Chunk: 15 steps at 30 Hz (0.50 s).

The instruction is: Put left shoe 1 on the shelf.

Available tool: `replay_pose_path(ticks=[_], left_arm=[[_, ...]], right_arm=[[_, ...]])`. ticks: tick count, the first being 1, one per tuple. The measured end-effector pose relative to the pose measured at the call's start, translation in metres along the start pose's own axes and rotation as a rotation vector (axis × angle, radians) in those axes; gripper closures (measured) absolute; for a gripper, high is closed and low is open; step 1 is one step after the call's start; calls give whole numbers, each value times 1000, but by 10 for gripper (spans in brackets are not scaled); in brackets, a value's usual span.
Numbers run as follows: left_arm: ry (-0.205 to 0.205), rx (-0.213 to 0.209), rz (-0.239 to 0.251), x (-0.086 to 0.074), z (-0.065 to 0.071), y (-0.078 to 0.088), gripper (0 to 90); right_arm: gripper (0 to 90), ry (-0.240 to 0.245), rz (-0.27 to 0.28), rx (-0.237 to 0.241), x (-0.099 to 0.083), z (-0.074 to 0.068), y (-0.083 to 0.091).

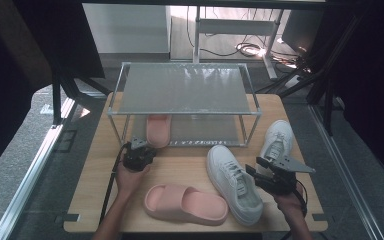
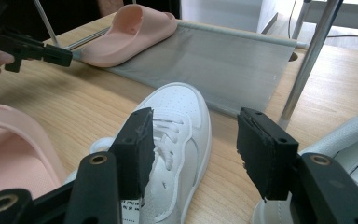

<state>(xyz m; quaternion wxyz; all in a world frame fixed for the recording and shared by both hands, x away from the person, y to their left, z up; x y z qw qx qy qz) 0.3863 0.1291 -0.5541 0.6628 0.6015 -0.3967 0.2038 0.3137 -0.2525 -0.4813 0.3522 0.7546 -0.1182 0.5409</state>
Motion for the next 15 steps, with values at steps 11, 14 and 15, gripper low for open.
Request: replay_pose_path(ticks=[11,14,15], left_arm=[[-17,-40,-4,-10,6,18,780],[-20,-52,-3,-13,10,23,765],[-17,-55,-2,-14,11,24,755]], right_arm=[[461,2,-2,2,-1,0,-1],[461,2,0,1,-1,0,0],[461,3,0,1,0,0,0]])
Point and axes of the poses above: each handheld gripper's, and its own axes: y roughly backward along the jaws, x roughly out of its top, z roughly to its right, the point moved 6 cm from there along -y, roughly forward along the jaws, and after that the axes turned 14 degrees about x, right-handed, at the moved point
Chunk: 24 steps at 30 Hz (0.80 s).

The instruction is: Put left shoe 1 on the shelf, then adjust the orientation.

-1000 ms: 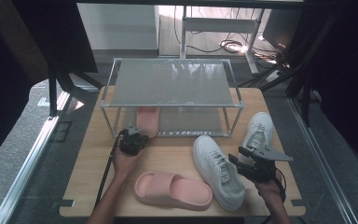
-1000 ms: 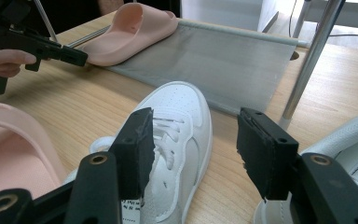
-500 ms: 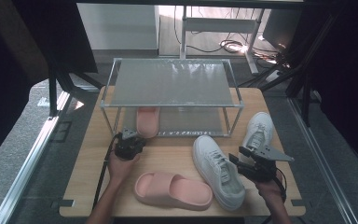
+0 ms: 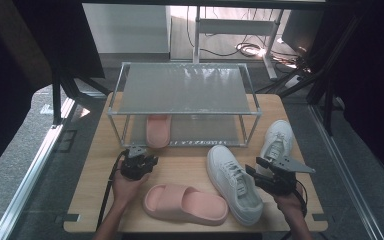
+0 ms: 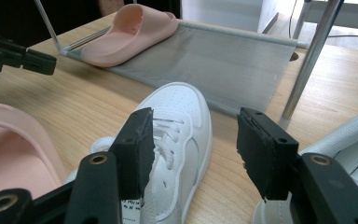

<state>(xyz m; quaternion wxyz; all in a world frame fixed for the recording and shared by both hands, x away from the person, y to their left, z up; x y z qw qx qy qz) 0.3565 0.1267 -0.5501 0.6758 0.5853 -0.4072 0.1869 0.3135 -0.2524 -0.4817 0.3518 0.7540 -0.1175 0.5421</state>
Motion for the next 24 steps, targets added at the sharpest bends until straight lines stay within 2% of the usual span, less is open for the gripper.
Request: replay_pose_path(ticks=[5,9,15,19,24], left_arm=[[0,-17,-10,-4,6,1,708],[-4,-39,-17,-5,12,4,626],[-31,-79,-15,-3,25,11,542],[-40,-93,-1,0,31,18,544],[-41,-122,18,4,37,26,634]], right_arm=[[461,-1,-5,5,-1,-1,-2],[461,-1,-6,7,-1,-1,-2],[461,-4,-6,7,-2,-1,-2],[461,-3,-4,9,-1,-1,-2],[461,-3,-6,10,-1,0,-3]])
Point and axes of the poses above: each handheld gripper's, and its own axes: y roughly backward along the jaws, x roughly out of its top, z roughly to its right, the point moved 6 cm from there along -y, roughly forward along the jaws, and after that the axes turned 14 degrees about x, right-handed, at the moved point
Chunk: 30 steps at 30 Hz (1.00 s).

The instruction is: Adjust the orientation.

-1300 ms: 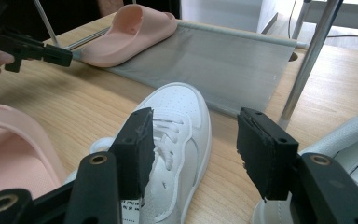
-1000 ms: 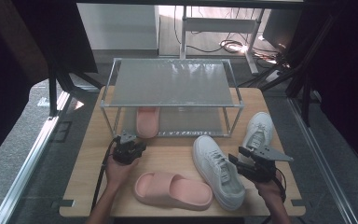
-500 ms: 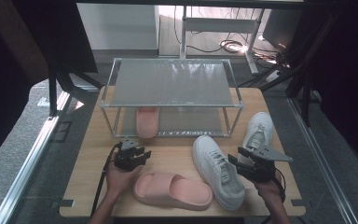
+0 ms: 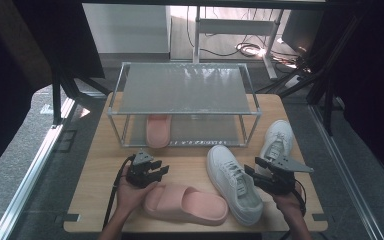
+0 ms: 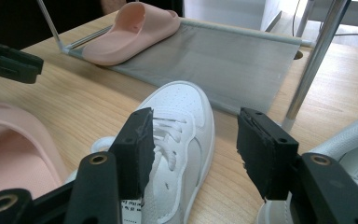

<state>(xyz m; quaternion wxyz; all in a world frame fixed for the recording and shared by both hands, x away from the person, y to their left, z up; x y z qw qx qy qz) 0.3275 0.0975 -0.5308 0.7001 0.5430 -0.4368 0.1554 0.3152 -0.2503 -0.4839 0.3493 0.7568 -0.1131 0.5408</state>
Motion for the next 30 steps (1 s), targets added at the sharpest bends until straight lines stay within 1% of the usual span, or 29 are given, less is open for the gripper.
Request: replay_pose_path(ticks=[3,5,8,13,15,20,24,28,30], left_arm=[[-12,-22,8,2,8,3,669],[-29,-33,9,4,14,5,698],[-34,-57,10,4,21,7,752],[-47,-68,4,3,27,7,848],[-42,-84,3,4,28,8,862],[-44,-99,7,5,31,14,887],[-47,-93,3,-6,29,24,894],[-11,-88,5,-20,18,38,897],[-5,-86,5,-24,14,44,898]], right_arm=[[461,-3,-1,1,-1,0,-1],[461,1,-2,2,0,-1,-1],[461,4,-3,2,0,-1,-1],[461,1,-2,2,0,-1,-1],[461,2,-3,2,0,-1,-1],[461,2,-4,4,-1,-2,-2],[461,-1,-2,4,0,-2,-1],[461,-1,-2,1,-1,-1,-2],[461,1,-2,1,0,-2,-2]])
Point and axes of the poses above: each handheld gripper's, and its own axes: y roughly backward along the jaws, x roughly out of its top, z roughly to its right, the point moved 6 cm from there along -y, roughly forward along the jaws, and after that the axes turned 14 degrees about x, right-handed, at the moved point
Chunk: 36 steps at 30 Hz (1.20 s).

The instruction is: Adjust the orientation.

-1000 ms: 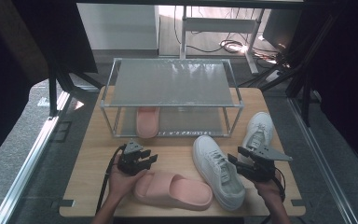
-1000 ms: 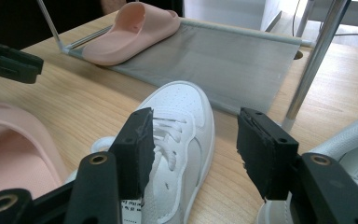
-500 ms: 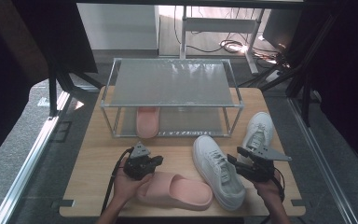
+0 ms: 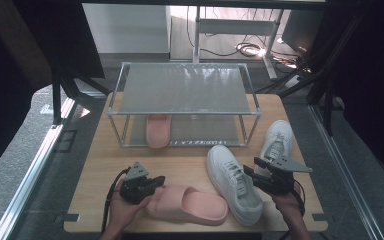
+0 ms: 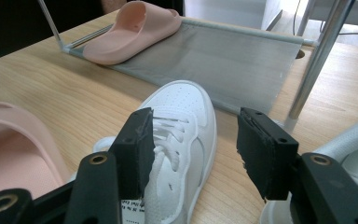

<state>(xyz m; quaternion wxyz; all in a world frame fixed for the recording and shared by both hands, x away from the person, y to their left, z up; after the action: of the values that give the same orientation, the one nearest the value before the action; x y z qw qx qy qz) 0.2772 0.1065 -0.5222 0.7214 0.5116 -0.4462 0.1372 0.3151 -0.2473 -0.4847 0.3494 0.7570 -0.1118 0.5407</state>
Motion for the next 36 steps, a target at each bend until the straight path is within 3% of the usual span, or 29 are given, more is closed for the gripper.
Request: replay_pose_path(ticks=[7,23,36], left_arm=[[11,5,8,-14,-1,18,898],[40,26,-26,-44,-7,31,896],[46,4,-48,-69,4,45,896]], right_arm=[[461,-1,-6,2,-1,-1,-1],[461,-5,-3,-4,-1,2,1],[461,-7,-7,-1,-2,1,-2]])
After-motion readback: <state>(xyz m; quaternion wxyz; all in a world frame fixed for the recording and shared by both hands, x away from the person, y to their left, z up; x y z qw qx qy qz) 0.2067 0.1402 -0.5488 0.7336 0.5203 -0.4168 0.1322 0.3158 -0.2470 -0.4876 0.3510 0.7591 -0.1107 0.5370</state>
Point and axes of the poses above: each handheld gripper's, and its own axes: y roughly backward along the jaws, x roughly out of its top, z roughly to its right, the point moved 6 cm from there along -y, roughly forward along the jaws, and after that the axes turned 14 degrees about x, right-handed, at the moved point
